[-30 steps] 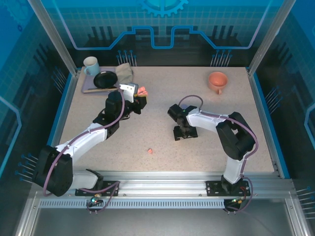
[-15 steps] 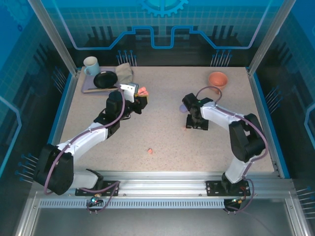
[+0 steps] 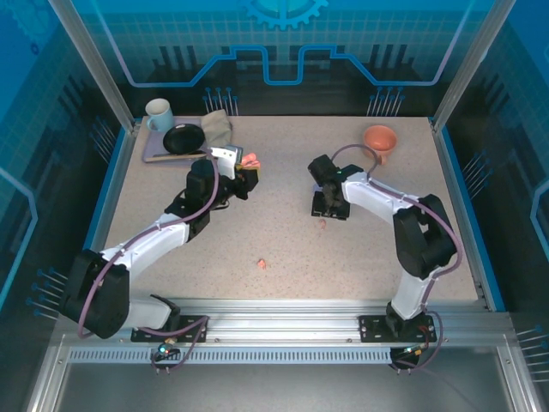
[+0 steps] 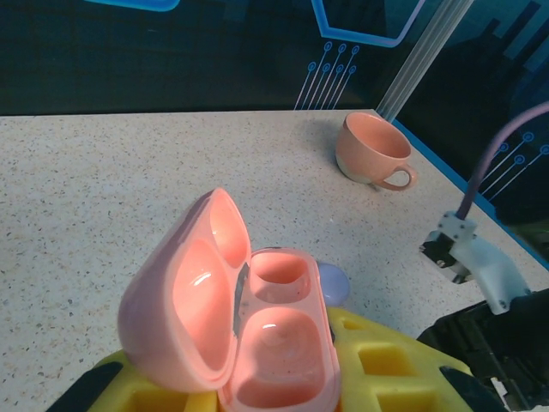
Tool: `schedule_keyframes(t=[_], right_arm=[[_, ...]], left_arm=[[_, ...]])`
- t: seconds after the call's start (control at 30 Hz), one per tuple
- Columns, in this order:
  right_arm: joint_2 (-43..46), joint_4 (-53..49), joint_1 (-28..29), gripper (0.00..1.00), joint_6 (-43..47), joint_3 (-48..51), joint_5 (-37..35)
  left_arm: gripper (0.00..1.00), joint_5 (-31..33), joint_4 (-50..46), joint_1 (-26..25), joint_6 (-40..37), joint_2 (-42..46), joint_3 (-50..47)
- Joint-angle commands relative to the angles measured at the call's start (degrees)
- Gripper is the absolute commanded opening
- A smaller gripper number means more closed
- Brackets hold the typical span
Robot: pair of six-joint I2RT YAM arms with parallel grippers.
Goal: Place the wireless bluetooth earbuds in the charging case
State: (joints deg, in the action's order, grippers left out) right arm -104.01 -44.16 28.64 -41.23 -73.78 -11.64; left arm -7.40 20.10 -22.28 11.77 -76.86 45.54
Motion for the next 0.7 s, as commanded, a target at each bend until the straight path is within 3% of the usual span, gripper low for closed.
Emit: schedule_keyframes(t=[0.0,0.67], right_arm=[[-3.18,-4.63,1.25,0.51,3.5,-2.79,-1.73],[-8.8,-3.31,1.61,0.41,3.93,-4.15,-2.09]], left_arm=[[0.0,-1.16,2.73,-0.29,0.36,-0.51,0.95],[0.0,-1.52,1.43,-0.44,-0.17,-2.33,2.84]])
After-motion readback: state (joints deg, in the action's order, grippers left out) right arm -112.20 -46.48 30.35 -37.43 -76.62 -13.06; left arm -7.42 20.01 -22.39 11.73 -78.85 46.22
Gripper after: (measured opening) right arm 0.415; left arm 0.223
